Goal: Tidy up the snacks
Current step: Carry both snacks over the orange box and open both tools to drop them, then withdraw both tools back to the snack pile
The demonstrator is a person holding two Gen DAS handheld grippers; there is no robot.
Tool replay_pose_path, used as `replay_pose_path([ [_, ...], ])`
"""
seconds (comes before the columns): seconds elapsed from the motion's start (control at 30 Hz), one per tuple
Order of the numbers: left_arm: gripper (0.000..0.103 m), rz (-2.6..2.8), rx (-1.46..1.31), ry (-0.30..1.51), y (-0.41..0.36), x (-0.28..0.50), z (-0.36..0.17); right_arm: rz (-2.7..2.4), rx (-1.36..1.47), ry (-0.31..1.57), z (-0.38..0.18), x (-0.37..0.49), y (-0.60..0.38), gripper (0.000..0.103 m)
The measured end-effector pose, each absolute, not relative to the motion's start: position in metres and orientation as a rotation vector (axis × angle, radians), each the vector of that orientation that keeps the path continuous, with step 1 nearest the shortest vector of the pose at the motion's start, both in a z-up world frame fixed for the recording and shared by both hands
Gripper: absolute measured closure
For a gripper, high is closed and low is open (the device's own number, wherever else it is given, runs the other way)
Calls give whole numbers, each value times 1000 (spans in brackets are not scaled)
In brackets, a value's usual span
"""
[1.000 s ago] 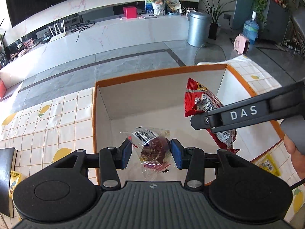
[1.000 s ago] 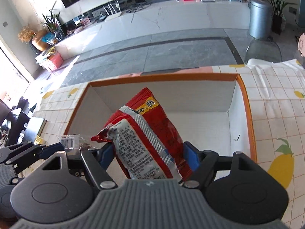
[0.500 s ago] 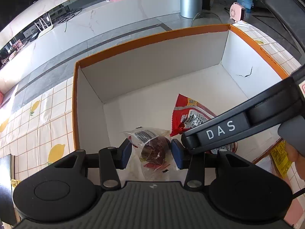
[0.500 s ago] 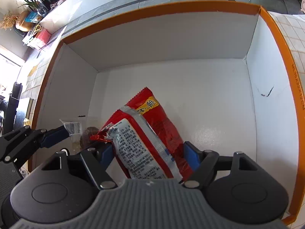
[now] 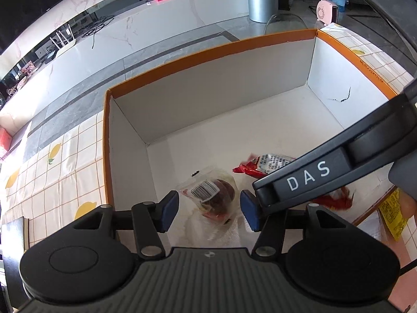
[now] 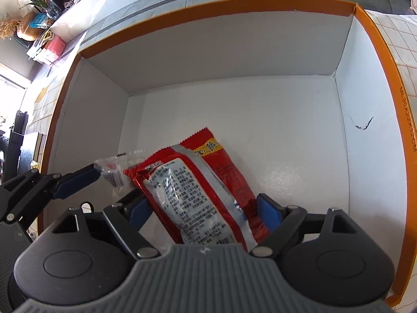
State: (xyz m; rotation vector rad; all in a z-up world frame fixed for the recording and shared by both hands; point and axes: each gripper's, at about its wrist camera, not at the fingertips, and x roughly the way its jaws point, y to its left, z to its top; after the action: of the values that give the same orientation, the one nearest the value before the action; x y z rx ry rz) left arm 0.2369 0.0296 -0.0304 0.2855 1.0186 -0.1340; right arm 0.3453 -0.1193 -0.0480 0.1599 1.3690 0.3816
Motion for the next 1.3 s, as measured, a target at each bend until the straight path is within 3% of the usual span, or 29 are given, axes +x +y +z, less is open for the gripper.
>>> replay_pose_path([
  [0.2, 30, -125, 286, 1000, 31, 233, -24, 382, 173, 1352, -45, 344, -118, 19],
  [0.77, 26, -71, 213, 846, 20, 172, 18, 417, 131, 1183, 9, 295, -150, 19],
  [1.03, 25, -77, 77, 787, 18, 122, 35, 447, 106, 1003, 41, 226, -187, 19],
  [1.3, 25, -114, 0, 796, 8, 78, 20, 373, 76, 884, 20, 133, -216, 19],
])
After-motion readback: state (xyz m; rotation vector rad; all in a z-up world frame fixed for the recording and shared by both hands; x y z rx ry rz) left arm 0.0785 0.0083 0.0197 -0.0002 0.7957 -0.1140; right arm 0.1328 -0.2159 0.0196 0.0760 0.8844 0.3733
